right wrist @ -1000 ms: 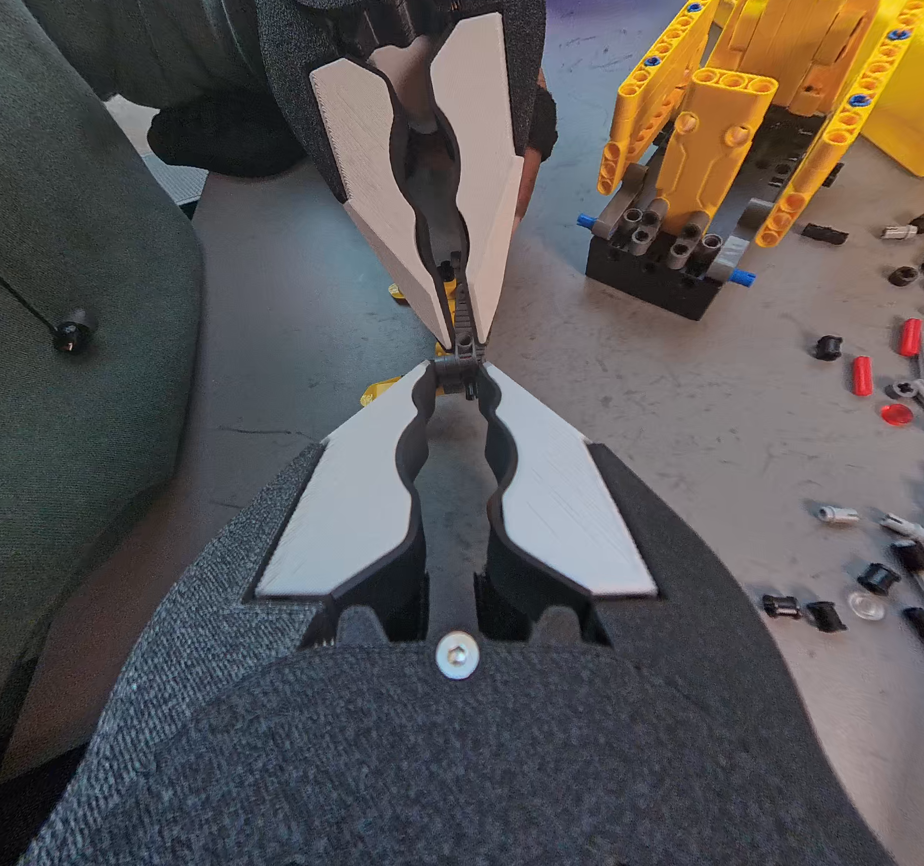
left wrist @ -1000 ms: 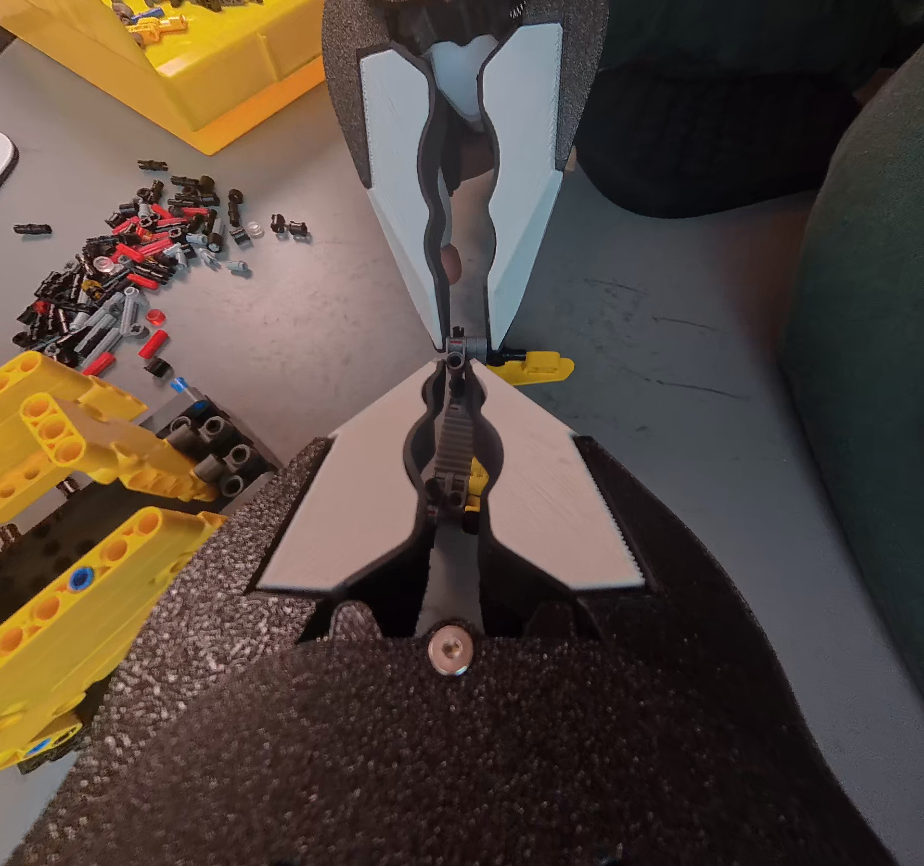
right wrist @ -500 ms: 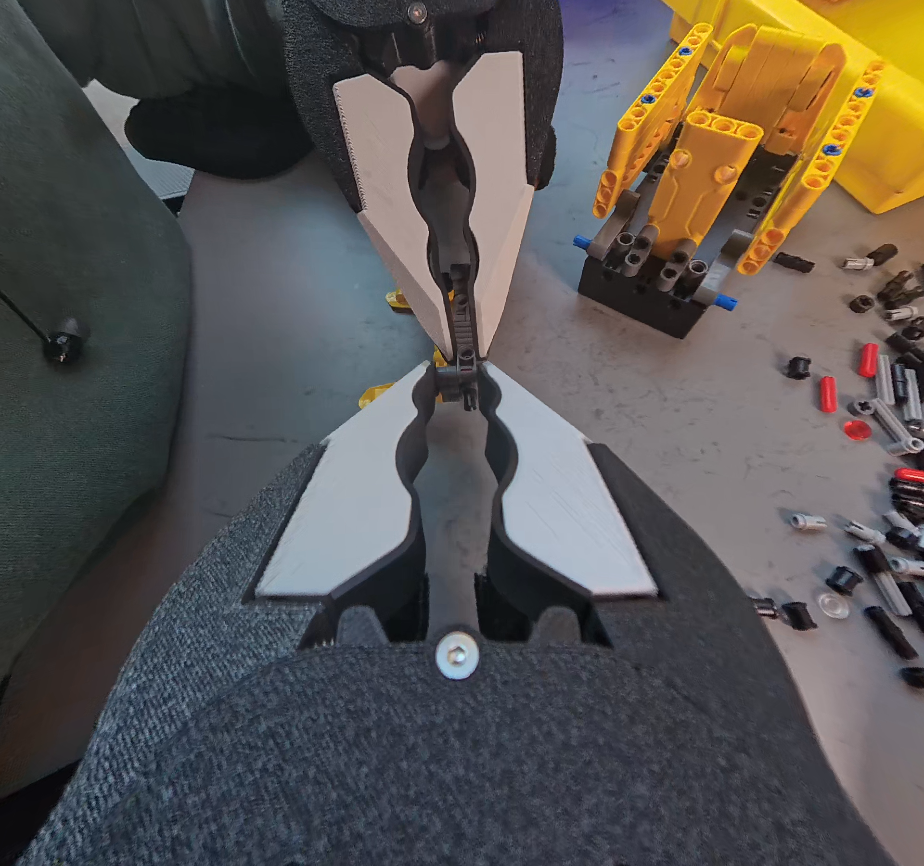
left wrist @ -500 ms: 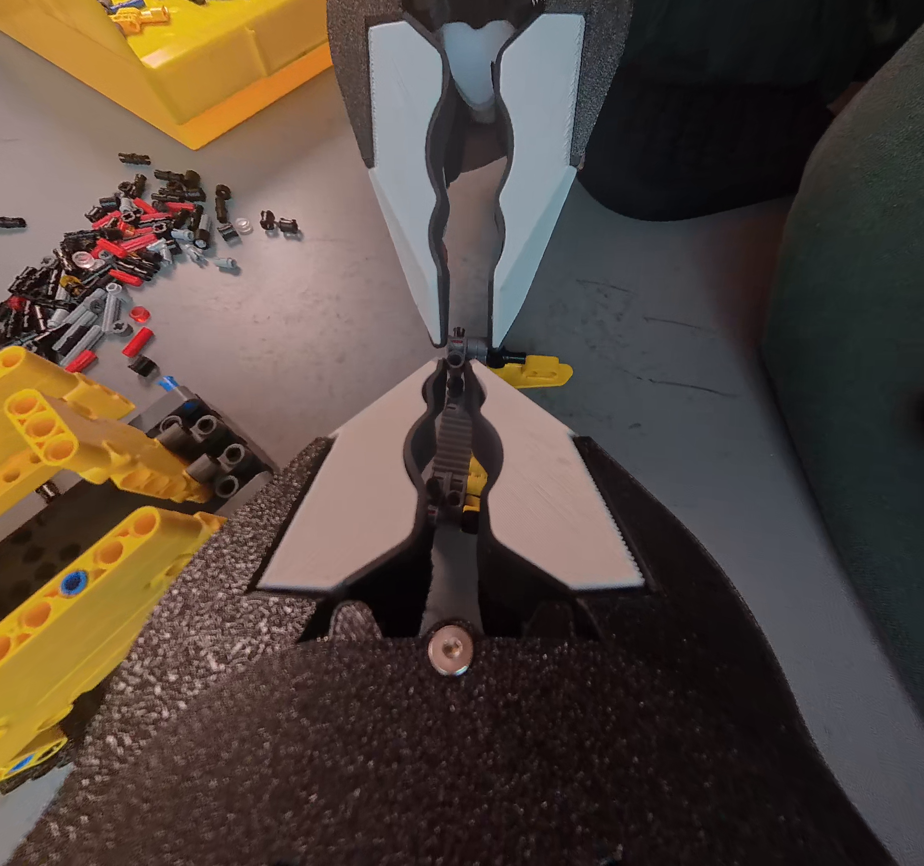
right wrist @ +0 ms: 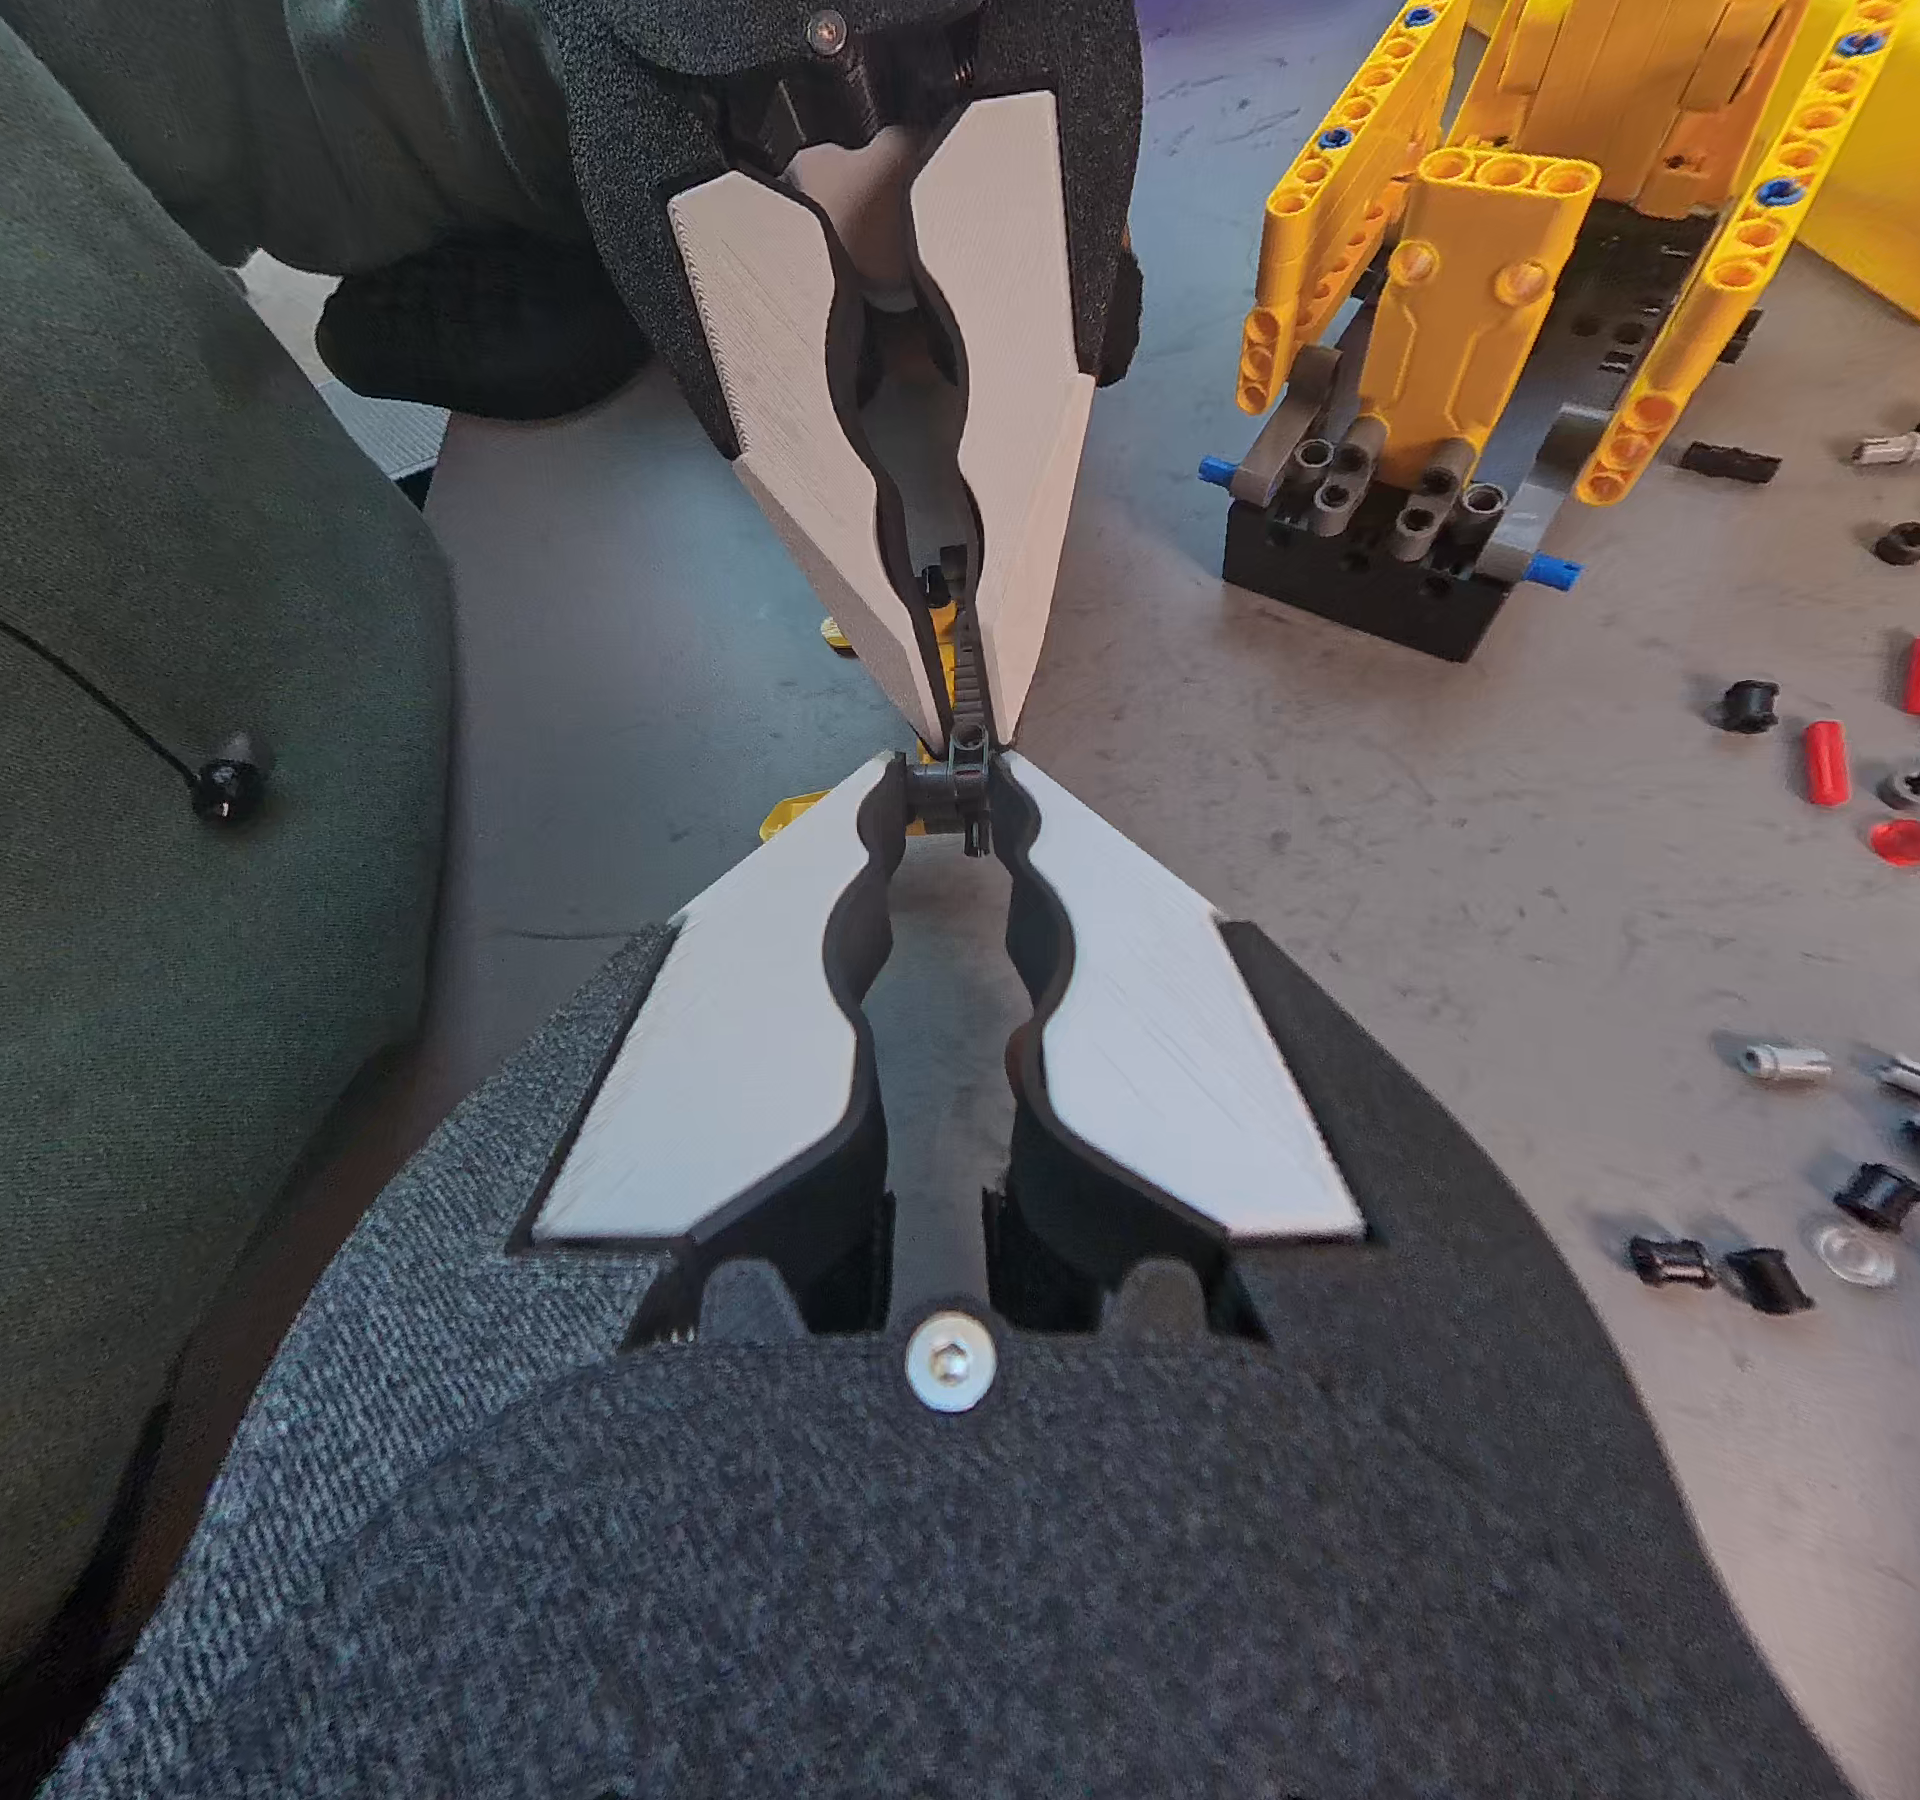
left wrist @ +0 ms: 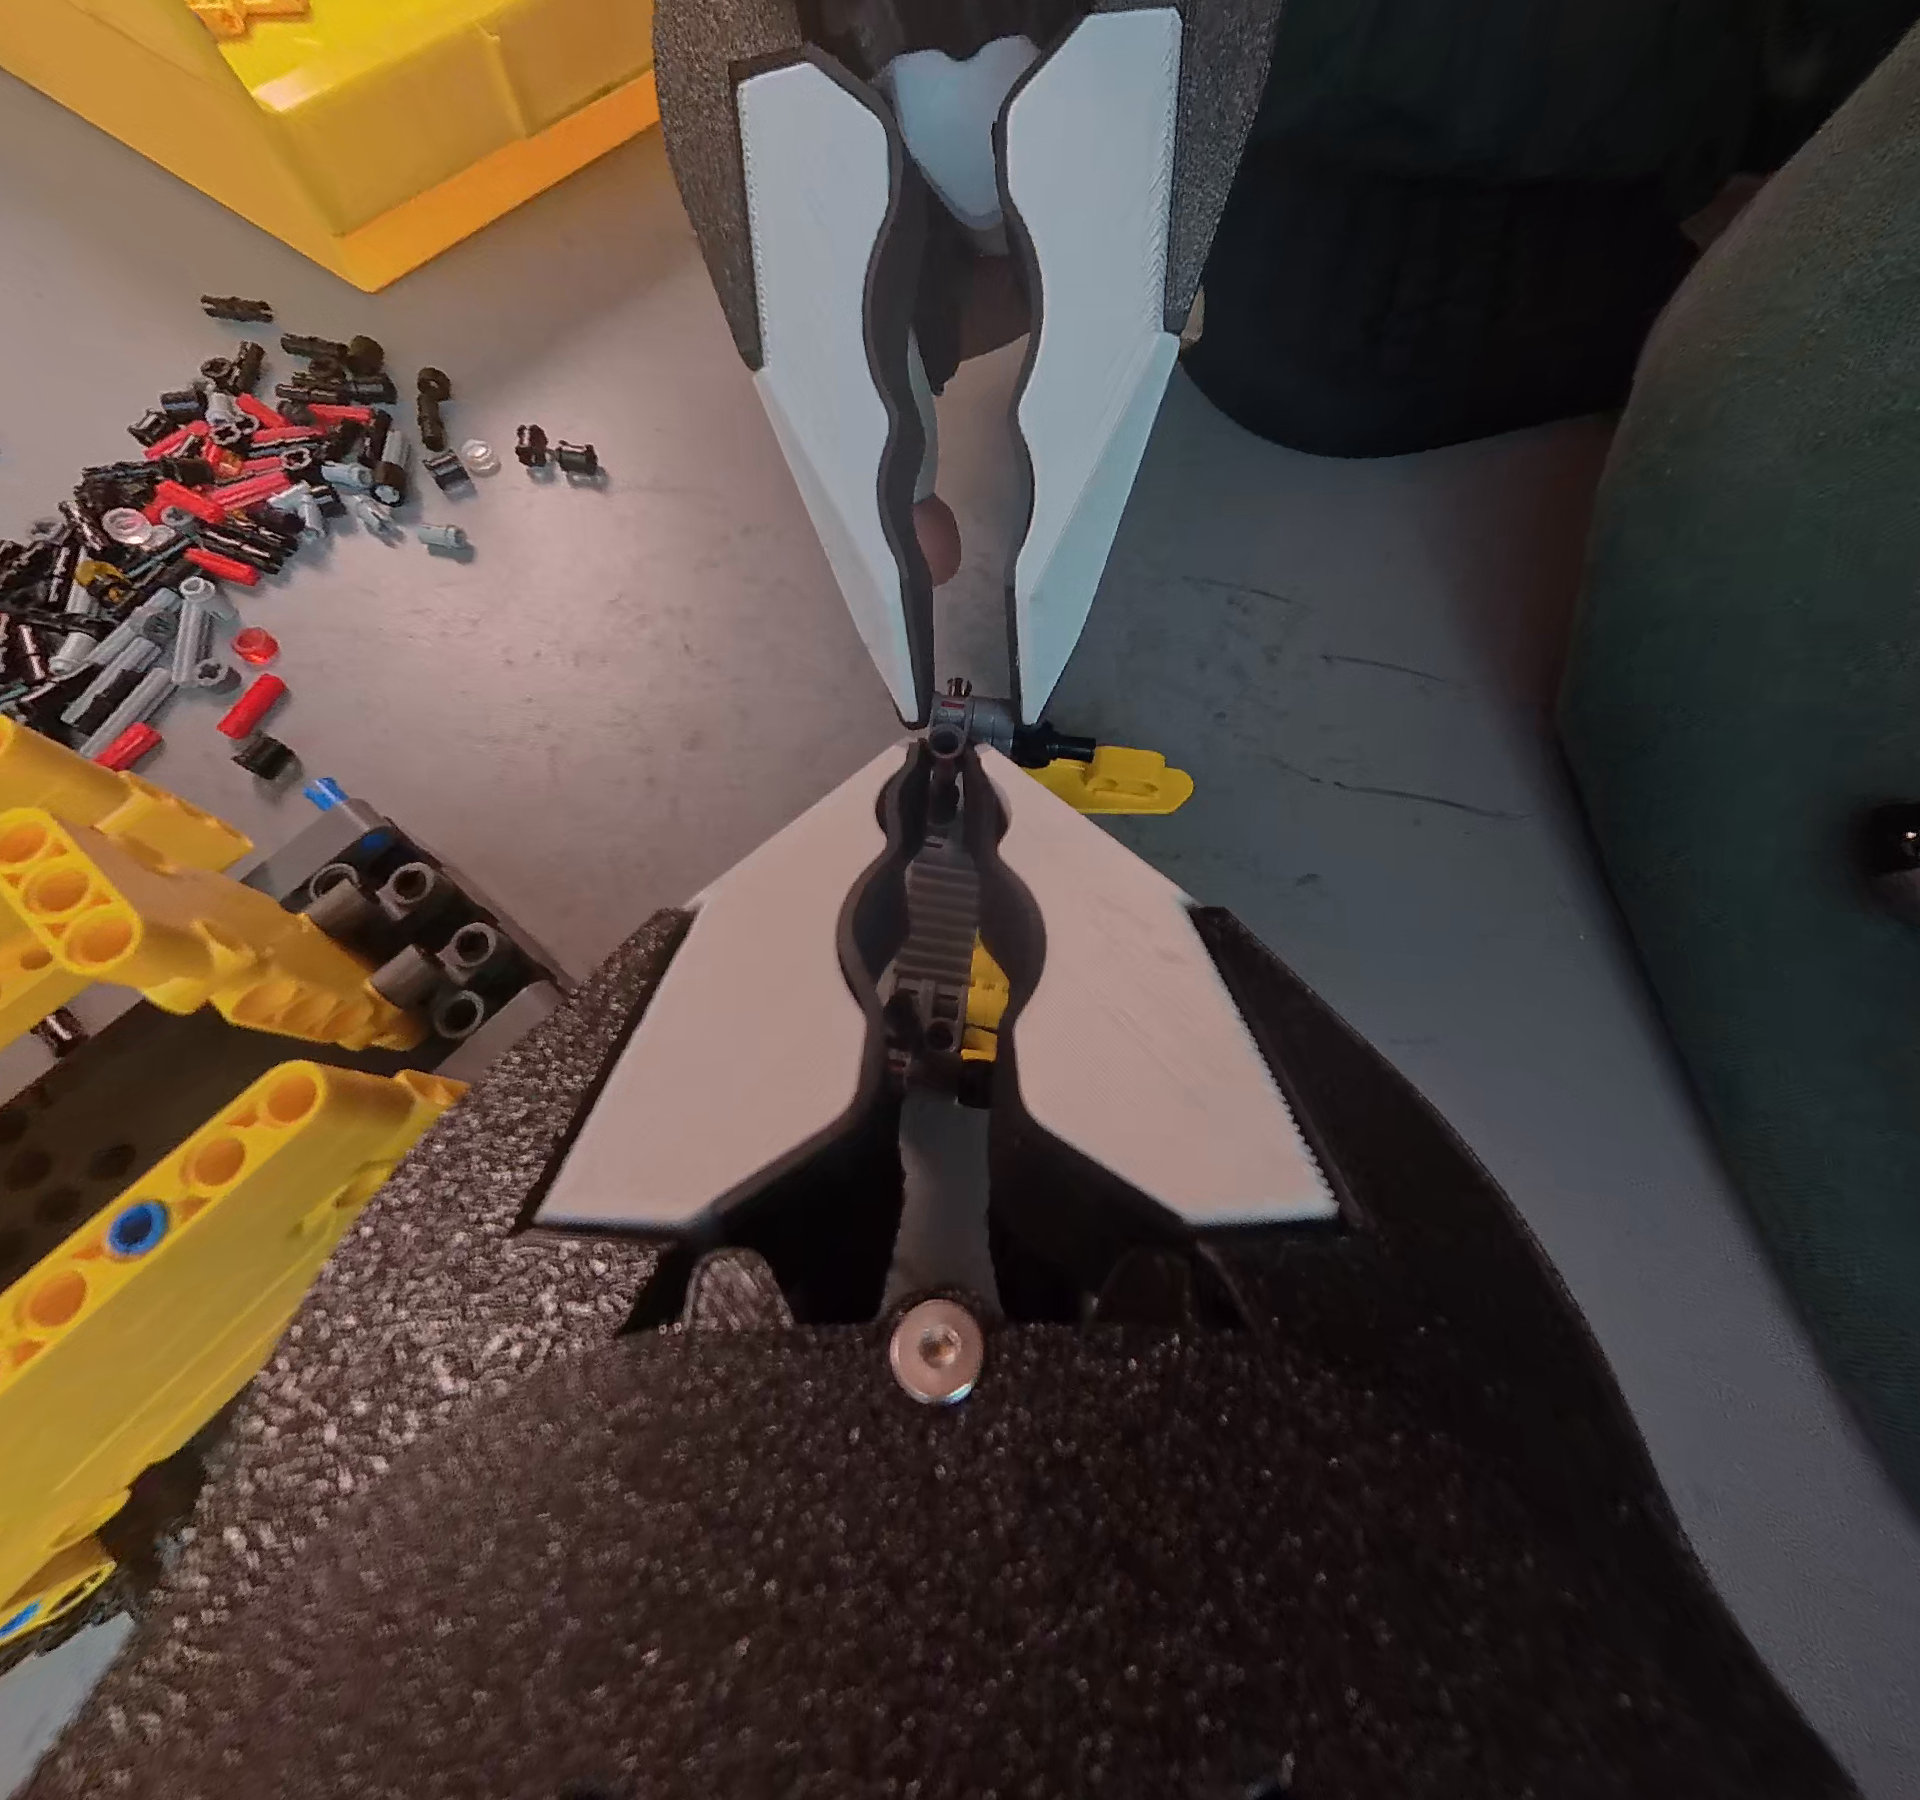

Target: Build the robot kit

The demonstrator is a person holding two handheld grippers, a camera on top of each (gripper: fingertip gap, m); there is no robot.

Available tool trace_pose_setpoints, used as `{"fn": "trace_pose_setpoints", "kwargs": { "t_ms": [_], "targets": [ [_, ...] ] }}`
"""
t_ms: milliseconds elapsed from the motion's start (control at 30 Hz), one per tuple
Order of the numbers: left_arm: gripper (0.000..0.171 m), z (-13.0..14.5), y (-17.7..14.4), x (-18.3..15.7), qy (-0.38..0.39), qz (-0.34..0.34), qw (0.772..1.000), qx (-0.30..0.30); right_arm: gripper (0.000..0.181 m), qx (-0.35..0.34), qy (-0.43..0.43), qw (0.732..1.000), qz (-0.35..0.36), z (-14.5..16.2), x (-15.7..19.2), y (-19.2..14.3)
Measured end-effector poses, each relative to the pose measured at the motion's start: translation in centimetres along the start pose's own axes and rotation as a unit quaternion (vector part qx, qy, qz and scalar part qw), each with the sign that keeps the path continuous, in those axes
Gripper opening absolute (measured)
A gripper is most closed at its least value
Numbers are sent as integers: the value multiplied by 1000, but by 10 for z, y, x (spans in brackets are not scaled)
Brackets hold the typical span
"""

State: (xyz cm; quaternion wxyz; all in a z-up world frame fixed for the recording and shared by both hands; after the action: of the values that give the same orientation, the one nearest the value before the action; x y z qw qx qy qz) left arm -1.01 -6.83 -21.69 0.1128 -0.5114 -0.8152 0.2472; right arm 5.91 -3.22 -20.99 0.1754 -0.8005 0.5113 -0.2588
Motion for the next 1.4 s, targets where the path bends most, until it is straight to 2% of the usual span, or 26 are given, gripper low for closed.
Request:
{"fn": "trace_pose_setpoints", "kwargs": {
  "t_ms": [100,300,1400],
  "targets": [
    [5,0,1,0,-2,1,1000,-4,14,1,5,1000,-4,1,0,-1],
    [6,0,1,-3,41,-17,999,-2,15,-4,-15,1000,-4,1,1,-1],
    [6,0,0,-3,39,3,999,-3,15,-5,-20,1000,-11,2,4,0]
  ]
}}
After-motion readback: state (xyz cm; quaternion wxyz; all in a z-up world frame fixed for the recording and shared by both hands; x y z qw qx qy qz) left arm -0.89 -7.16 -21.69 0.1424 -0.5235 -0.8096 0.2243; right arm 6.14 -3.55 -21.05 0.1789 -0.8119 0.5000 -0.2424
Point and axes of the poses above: each gripper's, where its closed fingertips meet, y out along the fingers, z out of its underside, x = y × z across the jaws, the point moved 5 cm from there along -y, back along the fingers, and after that the axes turned 2 degrees about -x, right-handed, at the moved point
